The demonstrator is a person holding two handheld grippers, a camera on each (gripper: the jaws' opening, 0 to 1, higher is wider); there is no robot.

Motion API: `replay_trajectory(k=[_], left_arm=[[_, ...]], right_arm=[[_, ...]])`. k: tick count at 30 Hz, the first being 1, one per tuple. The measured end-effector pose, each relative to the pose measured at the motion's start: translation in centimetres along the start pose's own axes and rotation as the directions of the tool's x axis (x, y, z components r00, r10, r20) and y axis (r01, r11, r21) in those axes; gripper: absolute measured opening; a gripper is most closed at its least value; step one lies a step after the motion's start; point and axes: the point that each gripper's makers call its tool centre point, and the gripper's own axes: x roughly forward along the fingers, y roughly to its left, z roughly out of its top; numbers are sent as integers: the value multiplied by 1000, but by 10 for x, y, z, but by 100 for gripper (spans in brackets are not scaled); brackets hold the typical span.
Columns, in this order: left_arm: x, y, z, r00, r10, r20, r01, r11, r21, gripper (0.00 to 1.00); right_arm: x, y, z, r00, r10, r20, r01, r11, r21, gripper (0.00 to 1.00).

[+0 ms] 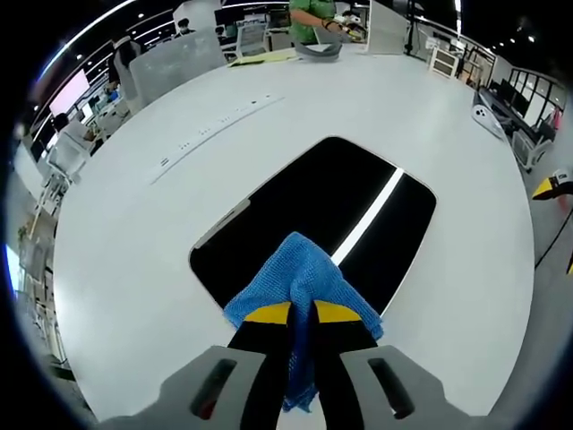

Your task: Wipe the mirror surface with the cleaning cloth until all visible marks leave the cleaned area.

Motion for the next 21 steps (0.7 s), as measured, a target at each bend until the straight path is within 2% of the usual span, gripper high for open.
replay_trajectory(k=[21], left_arm=[[-4, 7, -6, 1000, -9, 7, 9, 1000, -3, 6]], right_arm=[[3, 1, 6, 1000, -6, 2, 6, 1000, 1, 80]])
